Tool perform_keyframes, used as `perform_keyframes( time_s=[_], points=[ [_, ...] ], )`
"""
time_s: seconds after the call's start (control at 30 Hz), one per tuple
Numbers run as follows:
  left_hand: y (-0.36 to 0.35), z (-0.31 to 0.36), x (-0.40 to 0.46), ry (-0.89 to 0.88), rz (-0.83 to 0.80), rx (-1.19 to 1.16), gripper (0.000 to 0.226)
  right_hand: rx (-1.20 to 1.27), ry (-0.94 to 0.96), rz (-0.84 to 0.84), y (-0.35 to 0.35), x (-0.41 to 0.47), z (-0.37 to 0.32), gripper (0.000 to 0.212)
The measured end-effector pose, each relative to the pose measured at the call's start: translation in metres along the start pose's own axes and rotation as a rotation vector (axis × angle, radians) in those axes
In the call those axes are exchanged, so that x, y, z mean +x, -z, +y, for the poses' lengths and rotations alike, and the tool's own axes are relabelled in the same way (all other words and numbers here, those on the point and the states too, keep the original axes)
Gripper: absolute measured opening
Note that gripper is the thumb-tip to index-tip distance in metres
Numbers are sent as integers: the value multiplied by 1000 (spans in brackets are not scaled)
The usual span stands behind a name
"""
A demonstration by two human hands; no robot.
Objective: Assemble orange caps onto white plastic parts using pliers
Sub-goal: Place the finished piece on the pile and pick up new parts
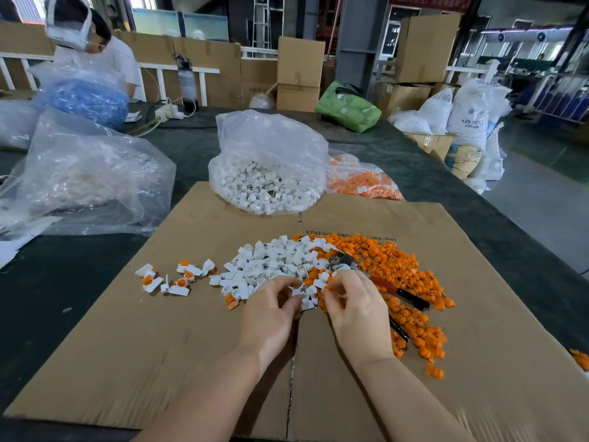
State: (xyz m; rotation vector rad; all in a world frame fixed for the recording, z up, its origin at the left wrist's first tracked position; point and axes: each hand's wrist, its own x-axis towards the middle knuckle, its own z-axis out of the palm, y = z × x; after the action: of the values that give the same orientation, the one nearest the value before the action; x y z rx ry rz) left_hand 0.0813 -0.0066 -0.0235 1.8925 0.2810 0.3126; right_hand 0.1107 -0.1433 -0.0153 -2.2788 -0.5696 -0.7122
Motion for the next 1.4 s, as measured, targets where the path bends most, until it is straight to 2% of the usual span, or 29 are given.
perform_keyframes(
  time_s=[0.17, 0.33, 0.47, 0.6, 0.77, 0.87, 1.17, 1.4],
  points=[
    [-2, 1, 2, 39, 15, -81, 22, 153, -167, 1, -4, -6, -4, 23],
    [1, 1, 0, 43, -22, -126, 16, 208, -118, -33, -4, -8, -5, 19],
    [0, -1, -2, 27, -20, -94, 16, 244, -101, -55, -5, -9, -6, 25],
    [-3, -2, -3, 34, -32, -103, 11, 216, -37, -74, -5, -11, -10, 24],
    [-1, -2, -6, 33, -60, -115, 10, 210, -117, -52, -5, -13, -9, 14],
    [0, -3, -7, 36, -68, -131, 9, 145, -66, -33, -4, -13, -11, 8],
    [1, -1, -10, 64, -40, -268, 13, 75, -9, -24, -7, -15, -12, 17],
    [1, -1, -13, -24, -80, -91, 12, 88, -28, -75, -8, -16, -10, 14]
  ],
)
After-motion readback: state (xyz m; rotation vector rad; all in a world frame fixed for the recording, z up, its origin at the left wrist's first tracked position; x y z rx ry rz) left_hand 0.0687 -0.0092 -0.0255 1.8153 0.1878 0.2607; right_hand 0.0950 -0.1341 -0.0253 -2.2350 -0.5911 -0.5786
